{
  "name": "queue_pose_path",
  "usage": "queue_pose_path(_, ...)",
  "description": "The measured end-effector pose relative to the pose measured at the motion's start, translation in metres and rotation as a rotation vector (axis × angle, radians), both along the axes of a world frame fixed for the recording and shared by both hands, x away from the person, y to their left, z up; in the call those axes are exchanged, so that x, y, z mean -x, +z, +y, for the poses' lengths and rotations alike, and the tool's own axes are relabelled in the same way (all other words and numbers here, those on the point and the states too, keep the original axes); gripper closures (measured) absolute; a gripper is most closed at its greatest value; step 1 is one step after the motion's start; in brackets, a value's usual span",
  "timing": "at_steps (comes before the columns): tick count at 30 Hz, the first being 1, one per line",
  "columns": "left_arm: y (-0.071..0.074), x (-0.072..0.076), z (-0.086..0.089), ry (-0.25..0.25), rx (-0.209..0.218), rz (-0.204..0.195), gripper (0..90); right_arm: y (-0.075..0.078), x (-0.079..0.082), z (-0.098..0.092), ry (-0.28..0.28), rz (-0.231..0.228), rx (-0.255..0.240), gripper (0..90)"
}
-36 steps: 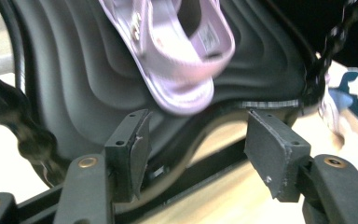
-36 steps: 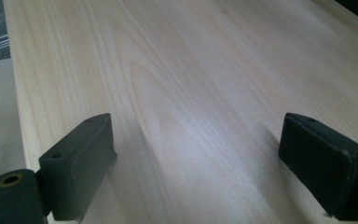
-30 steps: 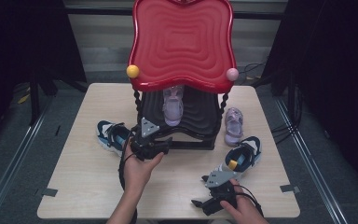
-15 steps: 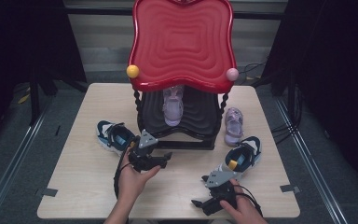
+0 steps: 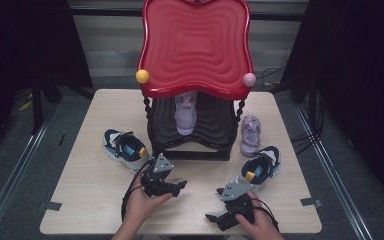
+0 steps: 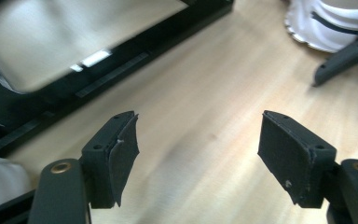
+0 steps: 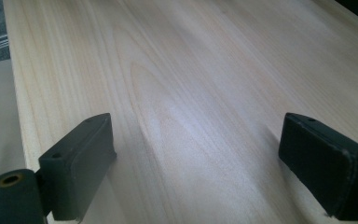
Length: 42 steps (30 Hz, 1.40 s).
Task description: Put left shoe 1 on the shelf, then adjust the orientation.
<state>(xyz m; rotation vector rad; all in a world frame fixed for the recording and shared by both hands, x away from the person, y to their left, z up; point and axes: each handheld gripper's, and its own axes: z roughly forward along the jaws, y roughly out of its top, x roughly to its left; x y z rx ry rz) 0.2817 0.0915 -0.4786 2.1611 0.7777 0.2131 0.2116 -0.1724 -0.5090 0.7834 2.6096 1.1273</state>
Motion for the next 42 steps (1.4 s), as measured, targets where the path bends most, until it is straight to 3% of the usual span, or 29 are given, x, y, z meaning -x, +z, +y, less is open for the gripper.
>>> queue_pose_path(5,-0.008,0.007,-0.003,-0.052,-0.1,-0.032,25.7,0.0,0.0,0.0,0.0,0.0,0.0,9.8)
queue_pose_path(8,-0.011,0.009,-0.003,-0.078,-0.099,-0.015,25.5,0.0,0.0,0.0,0.0,0.0,0.0,9.8)
queue_pose_path(16,-0.021,0.011,0.008,-0.116,-0.127,-0.028,22.8,0.0,0.0,0.0,0.0,0.0,0.0,9.8)
queue_pose_path(22,-0.029,0.012,0.015,-0.145,-0.075,-0.048,16.9,0.0,0.0,0.0,0.004,-0.001,0.001,9.9)
queue_pose_path(32,-0.029,0.013,0.016,-0.143,-0.077,-0.045,15.2,0.002,0.002,-0.003,0.011,0.011,-0.004,13.5)
queue_pose_path(36,-0.029,0.013,0.016,-0.143,-0.075,-0.042,15.1,0.014,0.005,-0.003,0.019,-0.004,-0.015,14.0)
queue_pose_path(42,-0.029,0.013,0.016,-0.143,-0.075,-0.041,15.1,0.035,0.008,-0.008,0.031,0.036,-0.026,14.0)
